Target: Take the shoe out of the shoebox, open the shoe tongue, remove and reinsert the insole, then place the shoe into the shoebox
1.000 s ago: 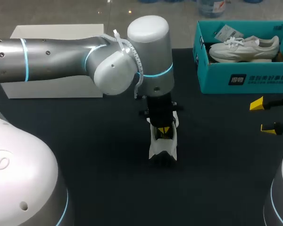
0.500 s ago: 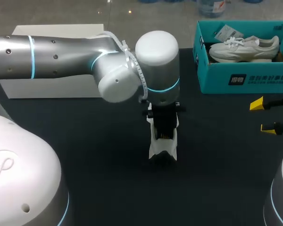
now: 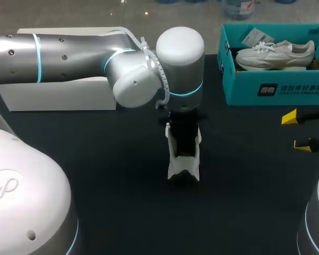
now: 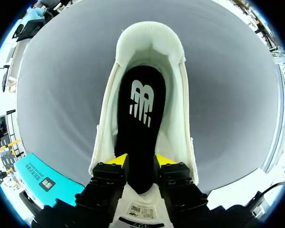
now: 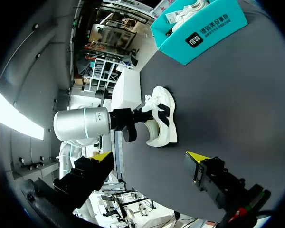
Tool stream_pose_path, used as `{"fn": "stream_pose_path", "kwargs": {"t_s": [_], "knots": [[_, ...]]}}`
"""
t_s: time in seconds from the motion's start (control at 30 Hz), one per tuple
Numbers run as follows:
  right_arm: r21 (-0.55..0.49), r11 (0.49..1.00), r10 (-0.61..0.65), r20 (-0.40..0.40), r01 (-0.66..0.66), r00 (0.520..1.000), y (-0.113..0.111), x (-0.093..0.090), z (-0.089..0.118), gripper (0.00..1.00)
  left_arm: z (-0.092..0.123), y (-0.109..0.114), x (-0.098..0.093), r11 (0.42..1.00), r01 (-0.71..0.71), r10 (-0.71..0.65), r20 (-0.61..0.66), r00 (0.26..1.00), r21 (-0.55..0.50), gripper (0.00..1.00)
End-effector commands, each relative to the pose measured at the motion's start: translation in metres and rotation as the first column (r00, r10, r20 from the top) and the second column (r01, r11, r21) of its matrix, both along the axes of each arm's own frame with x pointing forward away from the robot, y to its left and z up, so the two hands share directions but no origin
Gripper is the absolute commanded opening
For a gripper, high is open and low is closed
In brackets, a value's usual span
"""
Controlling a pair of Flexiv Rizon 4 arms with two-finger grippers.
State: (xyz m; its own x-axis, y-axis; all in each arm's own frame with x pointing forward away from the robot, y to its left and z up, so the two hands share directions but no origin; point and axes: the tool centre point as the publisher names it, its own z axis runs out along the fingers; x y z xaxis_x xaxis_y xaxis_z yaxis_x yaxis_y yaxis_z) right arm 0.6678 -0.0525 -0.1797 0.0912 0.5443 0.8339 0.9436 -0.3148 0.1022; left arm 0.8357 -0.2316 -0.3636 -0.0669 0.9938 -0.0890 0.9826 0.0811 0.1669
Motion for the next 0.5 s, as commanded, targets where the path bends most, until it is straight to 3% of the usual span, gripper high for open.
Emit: {"fn": "stream_pose_path", "kwargs": {"t_s": [0.03,0.27,0.5], "knots": [[-0.003,1.0,-0.006,0.001,0.006,1.0,0.0,-0.004,0.001,1.0,0.007,0.002,-0.003,1.0,0.006,-0.006,-0.007,1.0,-0.003,1.0],[-0.003,1.0,-0.006,0.001,0.006,1.0,0.0,-0.004,0.001,1.0,0.017,0.004,-0.008,1.0,0.025,-0.025,-0.001,1.0,-0.003,1.0],[-0.003,1.0,-0.006,0.001,0.006,1.0,0.0,-0.004,0.001,1.0,0.022,0.0,0.004,1.0,0.015,-0.015,0.012,1.0,-0.003,1.0]]}}
